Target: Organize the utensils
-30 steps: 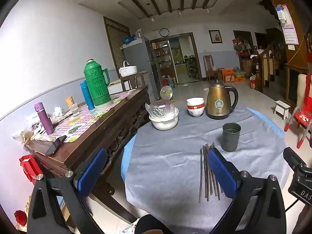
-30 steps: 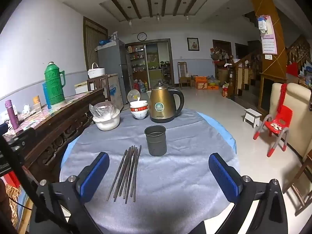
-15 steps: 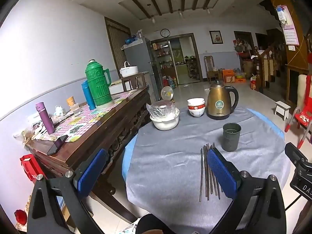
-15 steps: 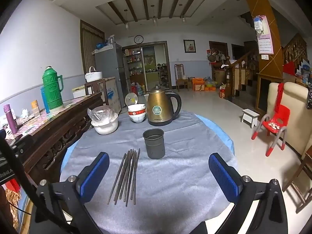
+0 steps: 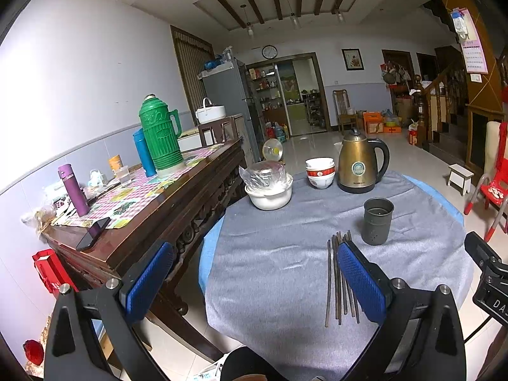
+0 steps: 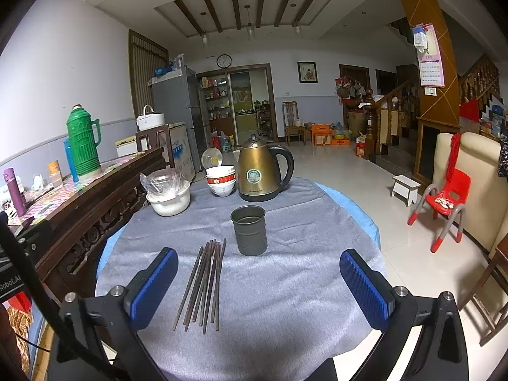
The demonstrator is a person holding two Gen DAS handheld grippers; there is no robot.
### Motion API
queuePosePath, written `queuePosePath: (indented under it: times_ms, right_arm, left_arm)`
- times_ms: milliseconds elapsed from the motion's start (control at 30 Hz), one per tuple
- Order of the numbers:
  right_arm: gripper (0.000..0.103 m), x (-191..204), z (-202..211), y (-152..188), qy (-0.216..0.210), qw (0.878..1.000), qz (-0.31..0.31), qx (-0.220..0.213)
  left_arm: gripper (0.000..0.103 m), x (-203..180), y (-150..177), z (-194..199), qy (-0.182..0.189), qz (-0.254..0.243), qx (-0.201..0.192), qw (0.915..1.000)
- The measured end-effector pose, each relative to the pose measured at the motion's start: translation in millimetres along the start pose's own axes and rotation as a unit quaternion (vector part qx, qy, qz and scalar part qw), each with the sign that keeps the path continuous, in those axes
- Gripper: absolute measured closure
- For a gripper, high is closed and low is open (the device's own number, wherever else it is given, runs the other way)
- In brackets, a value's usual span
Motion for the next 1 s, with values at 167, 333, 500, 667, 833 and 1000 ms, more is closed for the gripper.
queuePosePath:
  times_ms: [167,333,500,667,833,1000]
  right_arm:
    - [0.0,-0.2,-0.3,-0.2,0.0,1.0,0.001,0.0]
    - [0.0,-0.5,-0.4,-0.2,0.0,1.0,0.001,0.001]
    - [0.0,0.0,0.0,0.3,0.0,1.0,0.003,0.0]
    - [0.0,-0.2,-0.2,0.6,-0.001,1.0,0.003,0.001]
    - [0.0,-0.3,0.4,0.6,0.0,1.0,0.004,0.0]
    - [0.0,0.4,0.4,0.4,-0.001,1.0,0.004,0.001]
  left_arm:
    - [0.0,0.0,-0.3,-0.3,-0.001,-0.001,0.001,1.0]
    - [0.0,1.3,0.3,-3.0,0.0,0.0,0.004,1.0]
    - [0.0,1.6,0.9,-3.4,0.0,0.0,0.003,1.0]
    - [0.0,1.8,0.8,-3.6,0.0,0.0,0.003,1.0]
    - [0.0,2.3,1.2,-4.5,0.0,0.001,0.004,1.0]
    - [0.0,2.2,1.5,-4.8,-0.001,0.001,0.003,1.0]
Point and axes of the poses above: each gripper's, at about its wrist camera, not at the fingertips, and z roughly against the way its jaws point, x to its left, y to its underside, the point moved 2 cm from there along -z, roughly the way its jaws point, and after that the axes turned 6 degrees about -x, right-handed, at the moved point
